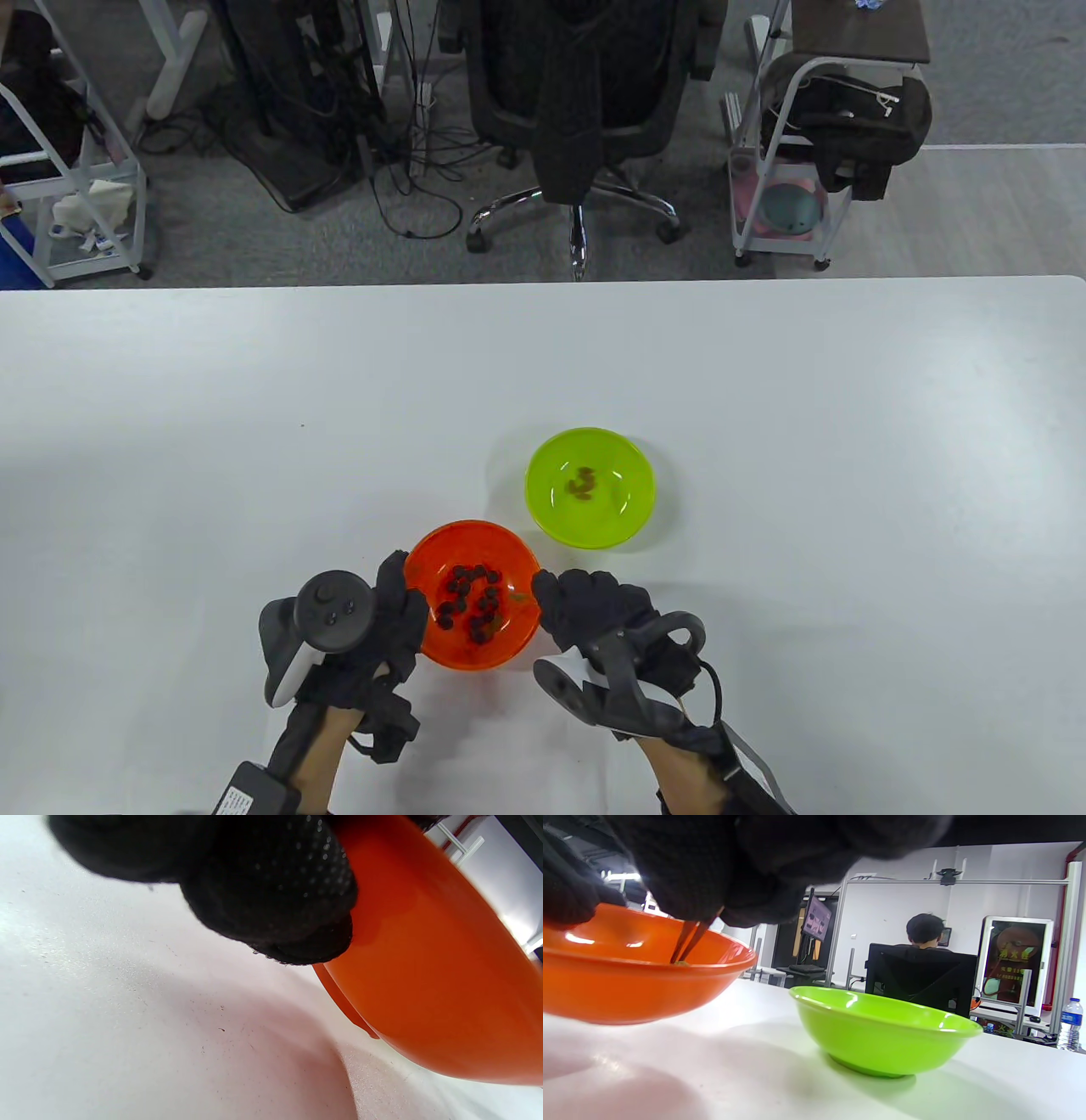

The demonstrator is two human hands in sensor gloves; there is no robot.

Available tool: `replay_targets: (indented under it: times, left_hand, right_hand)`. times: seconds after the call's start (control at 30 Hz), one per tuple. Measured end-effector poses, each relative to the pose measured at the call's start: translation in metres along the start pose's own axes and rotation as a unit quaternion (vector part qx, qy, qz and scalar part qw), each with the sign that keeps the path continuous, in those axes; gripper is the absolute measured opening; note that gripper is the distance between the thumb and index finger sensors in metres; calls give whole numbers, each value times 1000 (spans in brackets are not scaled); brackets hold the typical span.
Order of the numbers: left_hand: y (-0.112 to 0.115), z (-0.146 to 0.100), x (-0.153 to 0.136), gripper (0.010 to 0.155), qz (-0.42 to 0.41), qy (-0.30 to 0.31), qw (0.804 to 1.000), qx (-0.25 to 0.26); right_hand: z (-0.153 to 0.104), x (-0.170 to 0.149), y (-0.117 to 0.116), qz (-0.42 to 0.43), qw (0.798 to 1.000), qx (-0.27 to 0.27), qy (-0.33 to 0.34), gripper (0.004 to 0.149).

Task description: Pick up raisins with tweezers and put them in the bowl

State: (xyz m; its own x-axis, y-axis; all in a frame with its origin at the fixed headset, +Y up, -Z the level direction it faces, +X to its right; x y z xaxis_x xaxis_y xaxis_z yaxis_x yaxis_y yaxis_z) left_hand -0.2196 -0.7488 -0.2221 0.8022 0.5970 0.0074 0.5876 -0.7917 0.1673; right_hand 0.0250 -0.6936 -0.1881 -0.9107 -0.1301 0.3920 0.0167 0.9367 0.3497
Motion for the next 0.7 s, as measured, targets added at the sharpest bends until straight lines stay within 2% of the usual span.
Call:
replay_targets:
  times: [0.1, 0.3, 0.57, 0.7]
  left_hand:
    - [0, 0, 0, 59, 0, -1, 1000, -1]
    - [0, 0, 0, 59, 1, -1, 1000, -2]
    - [1, 1, 0, 59, 3, -1, 1000, -3]
    - [1, 1, 0, 59, 3, -2, 1000, -3]
  right_hand:
    - [-2, -14, 5, 39, 998, -34, -29, 40]
    - [-6, -48, 5, 60, 991, -64, -104, 40]
    - [-8, -89, -23, 84, 977, -47, -192, 39]
    - [-8, -97, -35, 94, 972, -37, -211, 39]
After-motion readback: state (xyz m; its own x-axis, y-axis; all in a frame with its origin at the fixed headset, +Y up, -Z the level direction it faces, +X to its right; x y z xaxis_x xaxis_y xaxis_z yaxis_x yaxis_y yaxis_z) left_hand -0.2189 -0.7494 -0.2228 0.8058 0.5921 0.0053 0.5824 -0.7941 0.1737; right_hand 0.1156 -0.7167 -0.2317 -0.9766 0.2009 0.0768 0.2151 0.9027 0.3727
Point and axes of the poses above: the tracker on the back of each hand, its own x axis roughly to the thumb side, its own z axis roughly from the wrist to the fingertips, y = z × x, the point moved 3 cm from there along z, roughly from the wrist to the fingertips, and after that the axes turned 2 degrees about x, right-handed, at the moved point
